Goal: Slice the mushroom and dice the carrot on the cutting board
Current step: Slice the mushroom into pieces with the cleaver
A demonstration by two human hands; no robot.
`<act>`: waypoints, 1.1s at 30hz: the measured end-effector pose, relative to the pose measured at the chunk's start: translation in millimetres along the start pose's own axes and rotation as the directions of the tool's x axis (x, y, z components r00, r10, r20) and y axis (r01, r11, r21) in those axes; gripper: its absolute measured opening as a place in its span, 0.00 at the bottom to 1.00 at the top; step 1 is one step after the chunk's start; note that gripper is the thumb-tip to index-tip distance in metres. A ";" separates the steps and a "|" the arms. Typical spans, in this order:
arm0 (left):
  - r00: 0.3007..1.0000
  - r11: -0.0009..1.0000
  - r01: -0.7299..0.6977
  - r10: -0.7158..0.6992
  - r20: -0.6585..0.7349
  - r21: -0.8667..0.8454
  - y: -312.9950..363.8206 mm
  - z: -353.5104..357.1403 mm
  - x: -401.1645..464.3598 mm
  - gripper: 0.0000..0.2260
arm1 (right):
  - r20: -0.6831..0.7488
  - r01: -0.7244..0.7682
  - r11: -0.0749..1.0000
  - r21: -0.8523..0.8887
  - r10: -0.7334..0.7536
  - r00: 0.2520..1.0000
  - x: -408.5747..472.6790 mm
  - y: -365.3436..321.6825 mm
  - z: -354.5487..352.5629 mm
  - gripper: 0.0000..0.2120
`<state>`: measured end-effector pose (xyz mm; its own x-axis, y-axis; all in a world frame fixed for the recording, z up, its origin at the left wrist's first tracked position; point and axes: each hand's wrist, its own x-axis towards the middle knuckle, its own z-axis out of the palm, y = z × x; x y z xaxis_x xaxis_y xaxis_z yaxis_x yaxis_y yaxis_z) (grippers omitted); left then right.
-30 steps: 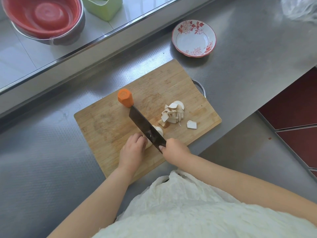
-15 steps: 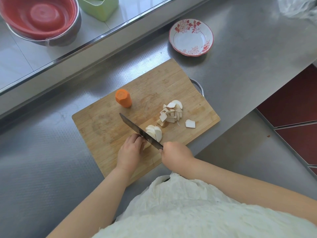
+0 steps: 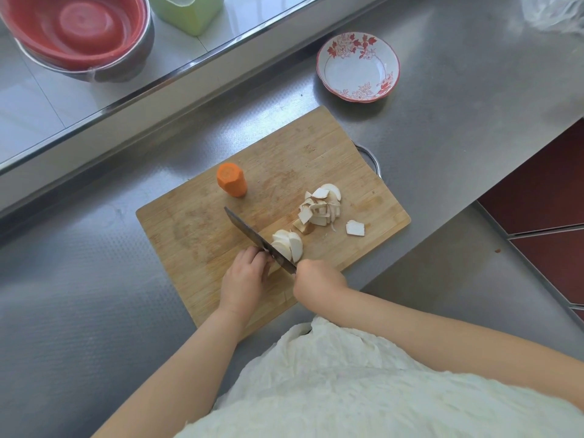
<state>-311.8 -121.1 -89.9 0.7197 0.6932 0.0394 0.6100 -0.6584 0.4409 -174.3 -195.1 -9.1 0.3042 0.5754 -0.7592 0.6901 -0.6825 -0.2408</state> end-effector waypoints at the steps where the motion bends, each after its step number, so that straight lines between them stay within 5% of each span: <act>1: 1.000 1.000 0.004 -0.004 0.003 -0.005 0.0 -0.3 -0.1 0.03 | 0.004 -0.009 1.000 0.017 0.009 1.000 1.1 1.1 1.4 0.08; 8: 0.994 0.997 0.074 -0.074 0.075 0.011 4.4 -4.5 -6.1 0.09 | 0.026 -0.026 0.981 0.190 0.021 0.999 7.7 16.0 -3.6 0.13; 15: 0.965 0.973 0.229 -0.227 0.132 -0.004 12.8 -5.0 -17.8 0.20 | -0.045 0.001 0.999 0.038 0.001 0.999 10.0 36.1 -13.1 0.11; 27: 0.978 0.969 0.210 -0.208 0.028 -0.129 39.8 8.3 9.6 0.12 | -0.140 -0.028 1.000 0.011 0.030 0.990 14.1 64.2 -34.1 0.14; 33: 0.987 0.988 0.156 -0.155 0.047 -0.016 47.1 21.5 15.9 0.11 | -0.138 0.033 0.999 -0.008 -0.034 0.990 10.5 69.5 -36.6 0.15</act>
<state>-264.6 -147.3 -87.7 0.6316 0.7720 -0.0718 0.7091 -0.5377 0.4562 -99.1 -220.0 -11.7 0.3687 0.6549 -0.6597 0.7051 -0.6594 -0.2606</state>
